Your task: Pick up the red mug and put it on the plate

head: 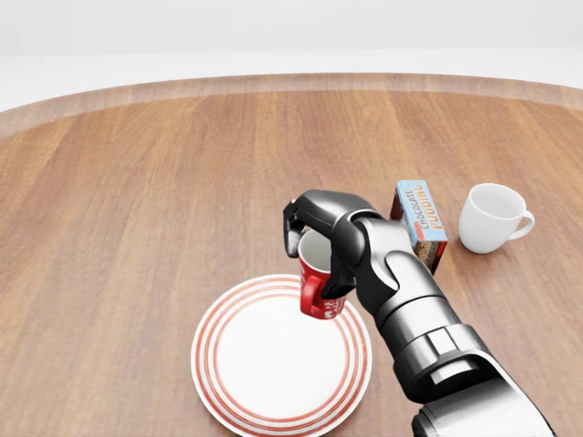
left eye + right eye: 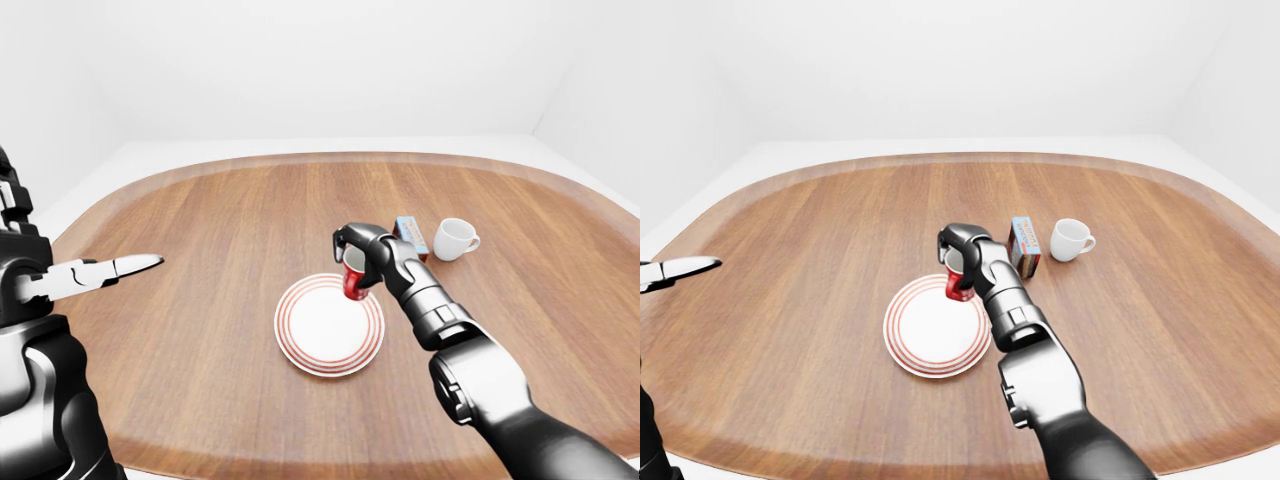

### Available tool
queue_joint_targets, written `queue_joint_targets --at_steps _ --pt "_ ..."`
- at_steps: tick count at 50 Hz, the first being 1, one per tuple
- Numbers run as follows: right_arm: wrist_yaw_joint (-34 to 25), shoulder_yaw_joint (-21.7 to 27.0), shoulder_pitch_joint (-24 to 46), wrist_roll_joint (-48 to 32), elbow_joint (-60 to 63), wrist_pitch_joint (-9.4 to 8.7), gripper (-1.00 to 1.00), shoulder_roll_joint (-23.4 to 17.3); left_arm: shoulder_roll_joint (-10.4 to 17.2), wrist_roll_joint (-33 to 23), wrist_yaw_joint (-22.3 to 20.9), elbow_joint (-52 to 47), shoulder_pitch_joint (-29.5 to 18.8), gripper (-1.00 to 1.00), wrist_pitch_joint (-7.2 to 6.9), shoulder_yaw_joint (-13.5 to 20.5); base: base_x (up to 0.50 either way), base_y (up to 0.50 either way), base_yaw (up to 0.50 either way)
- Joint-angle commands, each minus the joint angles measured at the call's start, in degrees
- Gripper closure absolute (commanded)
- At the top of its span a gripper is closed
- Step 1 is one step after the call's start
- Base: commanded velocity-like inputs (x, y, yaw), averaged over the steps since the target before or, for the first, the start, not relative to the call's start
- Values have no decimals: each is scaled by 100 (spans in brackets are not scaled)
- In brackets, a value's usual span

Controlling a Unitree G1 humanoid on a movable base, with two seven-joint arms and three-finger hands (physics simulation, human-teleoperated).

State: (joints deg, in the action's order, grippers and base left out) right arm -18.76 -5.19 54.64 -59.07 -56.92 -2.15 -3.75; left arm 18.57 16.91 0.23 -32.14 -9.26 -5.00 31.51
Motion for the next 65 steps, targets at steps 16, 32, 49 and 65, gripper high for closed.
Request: queue_joint_targets --at_steps 16,32,49,65 --pt "1043 -211 577 -389 -1945 -62 100 874 -22 -13 -37 56 42 -100 0 3 0 0 0" --pt "1330 -128 483 -553 -2086 -161 100 1090 12 25 -46 96 35 -100 0 47 0 0 0" --pt "1589 -97 348 -618 -2136 -146 100 1320 -40 -13 -96 177 103 -100 0 31 0 0 0" --pt "2213 -34 60 -691 -2203 91 100 1333 -40 -29 -125 230 122 -100 0 58 0 0 0"
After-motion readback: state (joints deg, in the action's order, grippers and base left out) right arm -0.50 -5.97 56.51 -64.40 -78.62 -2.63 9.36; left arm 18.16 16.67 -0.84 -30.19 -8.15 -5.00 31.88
